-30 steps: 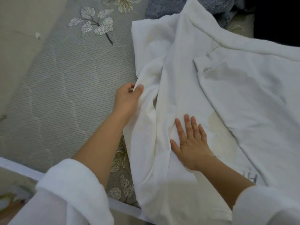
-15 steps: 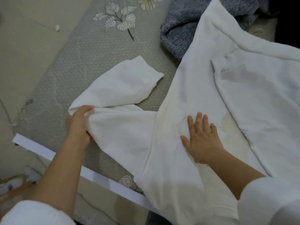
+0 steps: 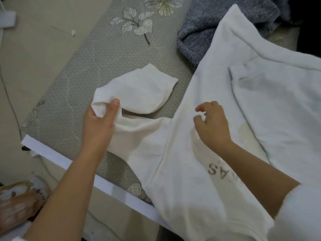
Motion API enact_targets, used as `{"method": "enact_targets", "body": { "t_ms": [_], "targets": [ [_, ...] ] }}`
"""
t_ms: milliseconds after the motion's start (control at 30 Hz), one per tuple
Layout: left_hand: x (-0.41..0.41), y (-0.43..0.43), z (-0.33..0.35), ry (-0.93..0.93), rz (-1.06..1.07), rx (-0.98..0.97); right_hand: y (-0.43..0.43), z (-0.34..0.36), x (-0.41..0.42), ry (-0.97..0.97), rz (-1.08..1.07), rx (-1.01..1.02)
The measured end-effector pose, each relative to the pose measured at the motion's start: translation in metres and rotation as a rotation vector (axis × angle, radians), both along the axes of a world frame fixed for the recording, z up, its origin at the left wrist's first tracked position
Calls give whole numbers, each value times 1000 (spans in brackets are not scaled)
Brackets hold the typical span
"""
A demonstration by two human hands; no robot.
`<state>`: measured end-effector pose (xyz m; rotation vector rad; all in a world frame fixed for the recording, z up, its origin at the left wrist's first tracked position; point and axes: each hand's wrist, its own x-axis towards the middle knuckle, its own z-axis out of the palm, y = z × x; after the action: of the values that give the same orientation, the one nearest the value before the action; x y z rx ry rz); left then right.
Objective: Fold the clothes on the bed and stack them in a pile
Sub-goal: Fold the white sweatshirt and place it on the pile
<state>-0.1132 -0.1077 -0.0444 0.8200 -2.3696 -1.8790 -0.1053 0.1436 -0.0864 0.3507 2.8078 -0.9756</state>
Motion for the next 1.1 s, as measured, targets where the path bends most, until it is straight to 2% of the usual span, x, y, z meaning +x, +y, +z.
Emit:
{"method": "enact_targets", "body": {
  "t_ms": [67,133,167,267,367,467,533,667,733,800,867,933,1000,1100],
  "targets": [
    [8,0,2,35,-119,-59,-29,9,-21,-122,-75,-345],
    [20,-1,2,79,-370,-218,-57,16,-42,-297,-241,-696],
    [28,0,1,86,-520,-318,-66,18,-52,-366,-324,-796],
    [45,2,-4,85,-862,-578,-79,17,-70,-494,-363,-819],
    [59,9,-12,128,-1090,-667,-82,10,-75,-537,-308,-728],
    [66,16,-20,155,-1124,-685,-84,2,-74,-482,-145,-502],
    [69,20,-25,179,-1105,-683,-83,6,-74,-407,-144,-542],
    [67,31,-15,195,-1007,-725,-46,36,-81,-98,-486,-1033],
    [68,47,-4,284,-965,-779,0,52,-74,-1,-605,-1394],
    [75,71,-1,378,-993,-750,55,59,-48,84,-673,-1591],
    [88,94,-5,407,-1052,-745,104,54,-8,44,-808,-1590],
    [100,106,-14,348,-1037,-898,137,38,28,-51,-1008,-1491],
    [108,104,-25,127,-946,-1030,155,21,50,-118,-1113,-1434],
    [113,94,-40,-108,-853,-1030,155,2,51,-194,-1104,-1263]
  ]
}}
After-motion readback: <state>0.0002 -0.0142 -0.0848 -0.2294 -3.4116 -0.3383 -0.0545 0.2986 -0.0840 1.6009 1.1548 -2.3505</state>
